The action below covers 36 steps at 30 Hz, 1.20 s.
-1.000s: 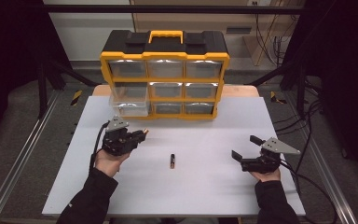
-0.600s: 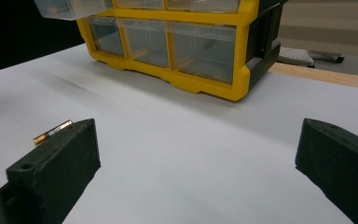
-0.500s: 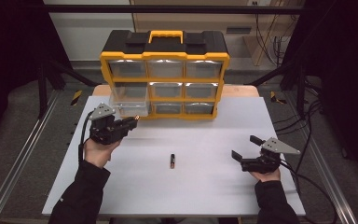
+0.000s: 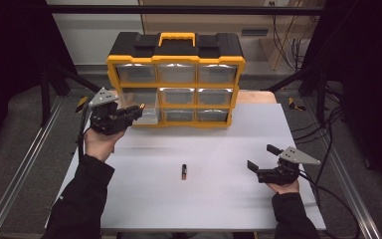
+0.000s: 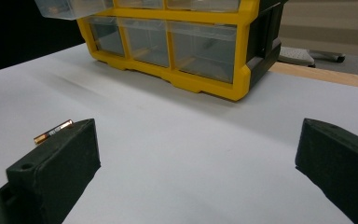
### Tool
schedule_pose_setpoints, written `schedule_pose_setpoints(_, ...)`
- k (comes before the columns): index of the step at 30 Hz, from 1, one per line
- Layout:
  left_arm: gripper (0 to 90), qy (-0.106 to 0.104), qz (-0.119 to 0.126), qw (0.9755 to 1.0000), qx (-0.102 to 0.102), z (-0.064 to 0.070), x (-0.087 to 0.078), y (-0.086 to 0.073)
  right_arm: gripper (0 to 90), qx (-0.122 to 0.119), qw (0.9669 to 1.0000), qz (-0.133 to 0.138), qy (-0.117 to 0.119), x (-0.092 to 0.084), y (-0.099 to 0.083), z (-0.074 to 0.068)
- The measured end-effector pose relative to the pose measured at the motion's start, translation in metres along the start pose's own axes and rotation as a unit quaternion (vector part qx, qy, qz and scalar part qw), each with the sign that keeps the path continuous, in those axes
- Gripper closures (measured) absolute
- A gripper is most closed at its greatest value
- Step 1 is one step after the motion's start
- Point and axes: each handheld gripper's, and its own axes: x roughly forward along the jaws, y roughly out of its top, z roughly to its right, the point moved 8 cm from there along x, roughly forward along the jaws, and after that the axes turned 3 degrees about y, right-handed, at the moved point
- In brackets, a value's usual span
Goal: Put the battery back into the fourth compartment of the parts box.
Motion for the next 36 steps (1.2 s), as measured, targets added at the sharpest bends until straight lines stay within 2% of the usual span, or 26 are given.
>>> schedule_pose_setpoints(4, 76.0, 0.013, 0.0, 0.9999, -0.002, -0.009, 0.002, 0.011, 0.2, 0.0, 1.0, -0.001, 0.0, 0.0, 0.0, 0.0)
schedule_pose_setpoints(8, 76.0, 0.018, 0.0, 0.9998, -0.007, -0.017, 0.006, 0.018, 0.2, 0.0, 1.0, 0.0, 0.001, 0.0, 0.0, 0.0)
schedule_pose_setpoints(10, 76.0, 0.026, -0.005, 0.9996, -0.009, -0.021, 0.01, 0.02, 0.2, 0.001, 1.0, -0.001, 0.0, 0.0, 0.0, 0.0)
schedule_pose_setpoints(16, 76.0, 0.033, -0.016, 0.9993, -0.009, -0.029, 0.024, 0.022, 0.2, 0.0, 1.0, -0.001, 0.001, 0.0, 0.0, 0.0)
schedule_pose_setpoints(23, 76.0, 0.047, -0.031, 0.9984, -0.004, -0.037, 0.04, 0.019, 0.2, 0.0, 1.0, -0.001, 0.001, 0.0, 0.0, 0.0)
schedule_pose_setpoints(26, 76.0, 0.049, -0.04, 0.998, -0.007, -0.04, 0.046, 0.016, 0.2, -0.001, 1.0, -0.001, 0.002, 0.0, 0.0, 0.0)
schedule_pose_setpoints(30, 75.9, 0.059, -0.052, 0.9969, 0.003, -0.043, 0.053, 0.01, 0.2, -0.001, 1.0, 0.0, 0.001, 0.0, 0.0, 0.0)
schedule_pose_setpoints(36, 76.0, 0.061, -0.066, 0.9959, -0.01, -0.05, 0.06, 0.0, 0.2, 0.001, 1.0, 0.0, 0.001, 0.0, 0.0, 0.0)
